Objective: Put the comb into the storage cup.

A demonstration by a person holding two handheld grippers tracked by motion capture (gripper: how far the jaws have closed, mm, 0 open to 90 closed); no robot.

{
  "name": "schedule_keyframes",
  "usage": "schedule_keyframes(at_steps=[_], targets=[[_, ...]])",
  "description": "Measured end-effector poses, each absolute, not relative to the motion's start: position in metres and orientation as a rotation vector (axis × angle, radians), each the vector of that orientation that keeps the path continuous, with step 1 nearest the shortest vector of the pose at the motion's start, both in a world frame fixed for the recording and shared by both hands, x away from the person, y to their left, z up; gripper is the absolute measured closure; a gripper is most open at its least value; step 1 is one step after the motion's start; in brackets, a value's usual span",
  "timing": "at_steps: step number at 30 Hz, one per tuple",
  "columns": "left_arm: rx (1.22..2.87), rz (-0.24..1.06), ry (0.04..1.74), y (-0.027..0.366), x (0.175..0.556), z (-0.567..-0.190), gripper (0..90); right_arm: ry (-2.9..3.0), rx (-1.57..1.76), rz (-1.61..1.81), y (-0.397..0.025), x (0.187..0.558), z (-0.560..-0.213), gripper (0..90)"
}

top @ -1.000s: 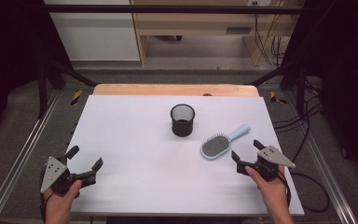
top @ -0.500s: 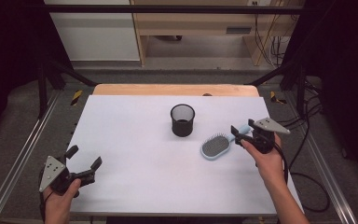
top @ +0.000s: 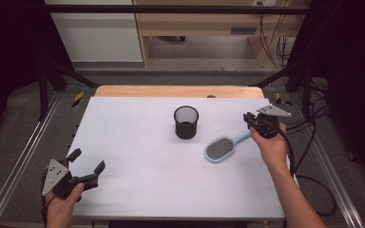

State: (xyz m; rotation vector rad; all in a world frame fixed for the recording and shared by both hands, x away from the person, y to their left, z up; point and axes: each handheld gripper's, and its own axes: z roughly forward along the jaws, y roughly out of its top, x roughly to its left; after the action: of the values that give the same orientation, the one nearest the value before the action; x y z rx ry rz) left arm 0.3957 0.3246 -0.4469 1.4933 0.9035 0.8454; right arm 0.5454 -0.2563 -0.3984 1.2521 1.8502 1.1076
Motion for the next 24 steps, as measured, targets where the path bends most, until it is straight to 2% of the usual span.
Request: schedule_keyframes(at_steps=[6,24], targets=[[1.491,0.847,0.906,0.327,0.395,-0.447,2.8,1.869,1.249,1.064,-0.255,0.554,-0.401,89.8],[1.491,0.847,0.909,0.328,0.395,-0.446,3.0,1.981,1.327,0.890,-0.253,0.579,-0.434,90.0]])
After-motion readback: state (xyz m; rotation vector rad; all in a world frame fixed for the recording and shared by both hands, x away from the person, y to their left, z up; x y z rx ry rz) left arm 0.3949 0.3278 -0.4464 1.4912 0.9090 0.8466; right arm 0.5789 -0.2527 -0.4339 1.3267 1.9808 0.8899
